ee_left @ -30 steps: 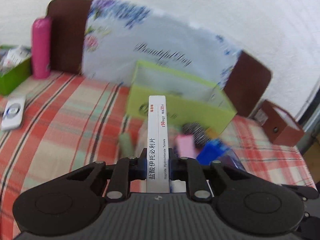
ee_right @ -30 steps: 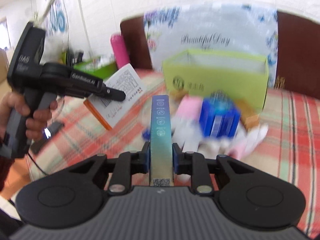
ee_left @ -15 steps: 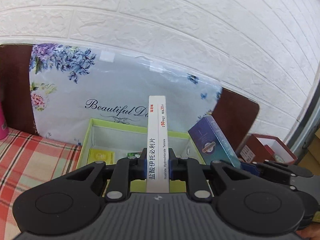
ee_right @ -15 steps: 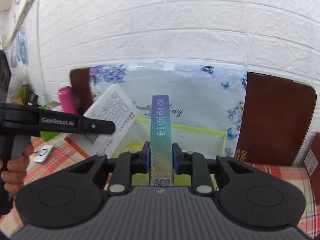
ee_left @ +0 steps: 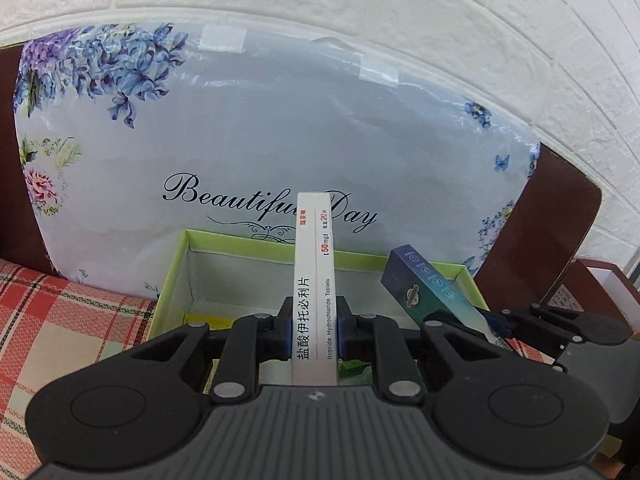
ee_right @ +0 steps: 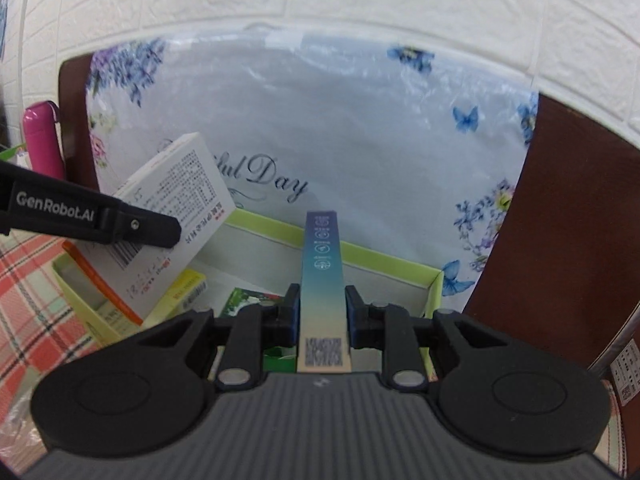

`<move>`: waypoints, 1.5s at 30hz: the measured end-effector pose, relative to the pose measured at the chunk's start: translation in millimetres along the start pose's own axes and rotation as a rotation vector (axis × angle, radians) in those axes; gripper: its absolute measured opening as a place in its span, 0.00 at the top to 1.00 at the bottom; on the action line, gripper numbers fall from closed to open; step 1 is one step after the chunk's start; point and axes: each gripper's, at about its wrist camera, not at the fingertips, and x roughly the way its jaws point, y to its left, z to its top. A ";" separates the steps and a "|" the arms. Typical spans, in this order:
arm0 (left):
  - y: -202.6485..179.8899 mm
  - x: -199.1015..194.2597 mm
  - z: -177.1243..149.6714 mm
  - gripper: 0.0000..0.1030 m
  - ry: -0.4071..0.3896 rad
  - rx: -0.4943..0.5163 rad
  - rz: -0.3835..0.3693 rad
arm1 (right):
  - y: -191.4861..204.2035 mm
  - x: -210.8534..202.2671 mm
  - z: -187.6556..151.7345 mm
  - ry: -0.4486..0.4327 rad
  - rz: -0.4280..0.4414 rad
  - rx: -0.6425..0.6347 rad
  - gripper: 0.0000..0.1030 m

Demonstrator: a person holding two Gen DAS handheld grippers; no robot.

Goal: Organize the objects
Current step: 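Carry both boxes into the lime-green box and open both tools, then grasp the toothpick bag with the left tool while the right grasps the blue square box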

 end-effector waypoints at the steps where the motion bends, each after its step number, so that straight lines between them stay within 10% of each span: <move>1: 0.8 2.4 -1.6 0.73 -0.013 0.001 0.006 | -0.4 4.6 -1.2 0.016 -0.003 -0.003 0.78; 4: 1.4 4.1 -4.5 0.15 -0.042 -0.001 0.050 | -0.8 7.9 -5.1 0.012 -0.034 -0.014 0.32; 5: 0.5 1.3 -6.7 0.15 -0.070 0.004 0.076 | -0.6 4.7 -6.8 -0.009 -0.045 -0.014 0.16; 9: -5.0 -5.8 -10.4 0.14 -0.090 0.050 0.100 | 1.3 -5.7 -7.7 -0.025 -0.072 -0.011 0.01; 45: -31.0 -146.5 -102.6 0.14 -0.022 0.072 0.144 | 69.3 -164.1 -60.6 0.010 -0.054 -0.080 0.00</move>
